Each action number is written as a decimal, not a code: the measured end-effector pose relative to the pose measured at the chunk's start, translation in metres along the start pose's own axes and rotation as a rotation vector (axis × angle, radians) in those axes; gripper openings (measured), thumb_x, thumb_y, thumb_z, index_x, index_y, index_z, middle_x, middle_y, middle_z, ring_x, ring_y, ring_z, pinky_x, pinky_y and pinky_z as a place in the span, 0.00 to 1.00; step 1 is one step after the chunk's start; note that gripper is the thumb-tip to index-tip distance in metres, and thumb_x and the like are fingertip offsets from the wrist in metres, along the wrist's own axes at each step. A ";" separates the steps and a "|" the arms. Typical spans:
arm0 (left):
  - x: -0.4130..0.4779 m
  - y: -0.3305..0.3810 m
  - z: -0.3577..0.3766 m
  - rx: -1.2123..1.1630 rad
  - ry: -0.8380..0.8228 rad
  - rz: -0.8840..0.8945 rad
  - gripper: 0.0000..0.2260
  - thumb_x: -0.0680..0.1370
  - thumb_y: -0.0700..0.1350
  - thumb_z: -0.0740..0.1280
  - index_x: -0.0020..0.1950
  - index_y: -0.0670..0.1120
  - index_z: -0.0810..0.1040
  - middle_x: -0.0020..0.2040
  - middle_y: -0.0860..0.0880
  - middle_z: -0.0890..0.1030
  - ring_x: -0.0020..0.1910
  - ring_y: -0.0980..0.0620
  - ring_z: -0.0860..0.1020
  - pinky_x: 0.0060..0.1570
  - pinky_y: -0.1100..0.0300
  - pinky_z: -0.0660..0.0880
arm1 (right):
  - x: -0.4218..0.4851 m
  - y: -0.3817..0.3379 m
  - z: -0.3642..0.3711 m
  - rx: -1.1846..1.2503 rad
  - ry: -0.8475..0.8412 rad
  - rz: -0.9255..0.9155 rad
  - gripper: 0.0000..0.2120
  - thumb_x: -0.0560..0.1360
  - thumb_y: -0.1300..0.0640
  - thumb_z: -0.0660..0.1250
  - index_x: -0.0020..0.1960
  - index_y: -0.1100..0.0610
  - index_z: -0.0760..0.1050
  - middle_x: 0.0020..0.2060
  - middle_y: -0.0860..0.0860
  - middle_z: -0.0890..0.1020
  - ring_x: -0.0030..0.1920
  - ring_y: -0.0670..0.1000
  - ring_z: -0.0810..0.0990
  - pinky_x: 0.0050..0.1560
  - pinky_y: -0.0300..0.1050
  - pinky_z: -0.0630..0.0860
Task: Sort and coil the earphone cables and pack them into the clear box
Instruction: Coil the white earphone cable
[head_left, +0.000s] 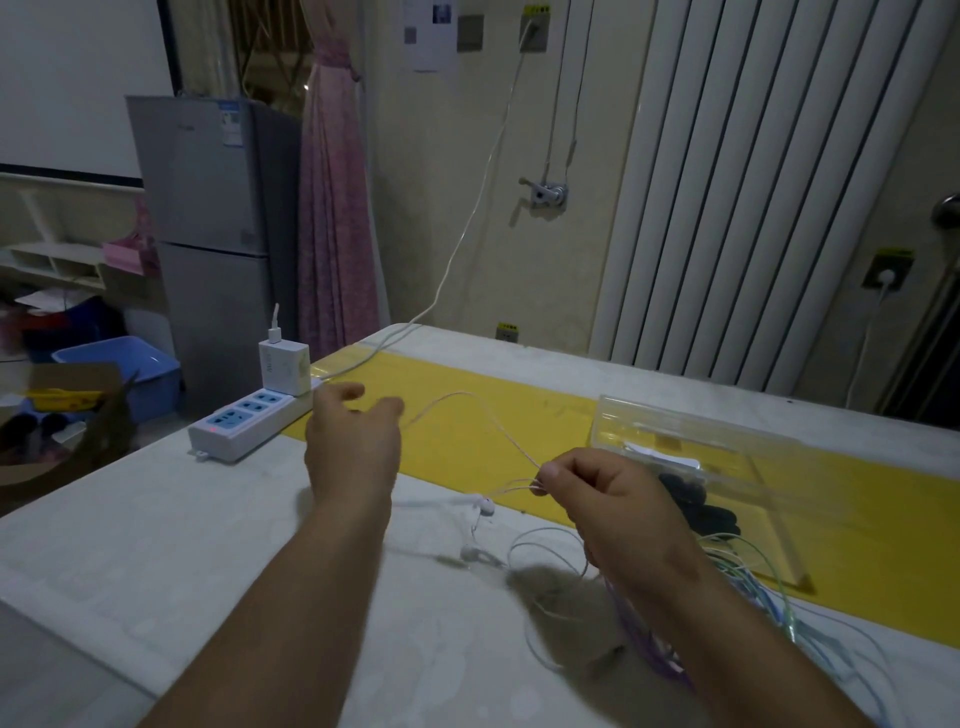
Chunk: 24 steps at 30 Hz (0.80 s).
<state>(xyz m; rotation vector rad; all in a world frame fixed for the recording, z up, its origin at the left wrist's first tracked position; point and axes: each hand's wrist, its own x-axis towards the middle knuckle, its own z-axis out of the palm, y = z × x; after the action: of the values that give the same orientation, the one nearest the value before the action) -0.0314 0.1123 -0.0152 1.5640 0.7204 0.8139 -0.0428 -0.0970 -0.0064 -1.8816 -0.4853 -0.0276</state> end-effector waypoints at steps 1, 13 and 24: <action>-0.001 -0.003 0.001 0.125 -0.020 0.118 0.12 0.72 0.46 0.69 0.54 0.53 0.74 0.53 0.50 0.75 0.52 0.48 0.73 0.52 0.51 0.72 | 0.000 0.000 0.000 -0.019 0.031 -0.021 0.11 0.78 0.56 0.64 0.39 0.55 0.80 0.27 0.38 0.79 0.30 0.36 0.74 0.35 0.40 0.66; -0.027 0.004 0.008 -0.365 -0.559 0.615 0.16 0.76 0.45 0.54 0.48 0.40 0.81 0.43 0.45 0.84 0.45 0.50 0.80 0.45 0.64 0.72 | 0.004 0.007 0.000 -0.202 0.105 -0.035 0.11 0.79 0.53 0.63 0.41 0.53 0.81 0.37 0.40 0.82 0.42 0.36 0.77 0.41 0.37 0.71; -0.030 -0.003 0.014 0.214 -0.794 0.671 0.11 0.71 0.55 0.68 0.49 0.55 0.85 0.45 0.60 0.84 0.48 0.65 0.79 0.47 0.69 0.73 | 0.005 0.010 0.002 -0.298 0.117 -0.054 0.12 0.79 0.51 0.62 0.42 0.52 0.80 0.39 0.48 0.83 0.42 0.46 0.79 0.46 0.48 0.76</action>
<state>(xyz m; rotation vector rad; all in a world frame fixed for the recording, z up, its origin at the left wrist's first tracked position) -0.0373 0.0804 -0.0231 2.1555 -0.3290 0.5002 -0.0354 -0.0966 -0.0149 -2.1425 -0.4705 -0.2572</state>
